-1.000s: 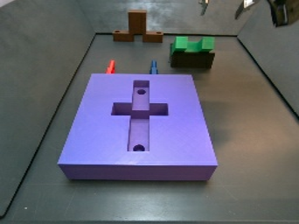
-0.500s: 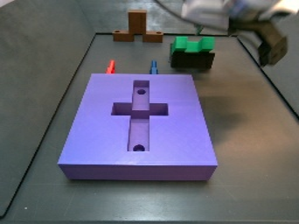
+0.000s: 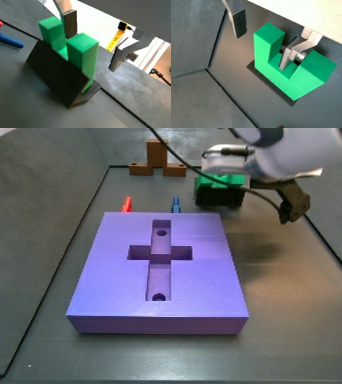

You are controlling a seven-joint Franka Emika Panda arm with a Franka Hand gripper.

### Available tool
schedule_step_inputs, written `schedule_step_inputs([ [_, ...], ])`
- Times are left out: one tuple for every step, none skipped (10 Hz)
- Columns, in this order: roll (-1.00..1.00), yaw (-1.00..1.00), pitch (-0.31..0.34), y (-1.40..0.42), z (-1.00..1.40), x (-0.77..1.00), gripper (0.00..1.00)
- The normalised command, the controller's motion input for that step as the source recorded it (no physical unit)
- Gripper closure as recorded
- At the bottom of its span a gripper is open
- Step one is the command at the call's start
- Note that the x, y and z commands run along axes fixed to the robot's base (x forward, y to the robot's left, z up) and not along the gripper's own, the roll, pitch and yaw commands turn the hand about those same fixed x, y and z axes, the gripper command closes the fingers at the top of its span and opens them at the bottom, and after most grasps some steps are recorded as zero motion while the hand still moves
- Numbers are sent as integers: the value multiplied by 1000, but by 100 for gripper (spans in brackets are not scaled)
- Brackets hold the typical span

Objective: Pick up the green object. Move up. Place the green object on the fixture. Regrasp the green object. Move to above the board. Insert the green object.
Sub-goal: Regrasp the green object.

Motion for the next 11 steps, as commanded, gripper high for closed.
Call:
schedule_step_inputs([
  [-271,103,-151,49,-300,86,0],
  [-291,117,-143,20,-263,74,0],
  [-114,117,-20,0,-94,191,0],
  [-337,49,-63,0,0,154,0],
  [-331,34,-86,0,0,111,0],
  [-231,34,-60,0,0,91,0],
  [-214,37,-29,0,0,111,0],
  [-146,31,0,0,0,57,0],
  [-131,0,0,20,69,37,0],
  [-9,0,0,0,0,0,0],
  [6,0,0,0,0,0,0],
])
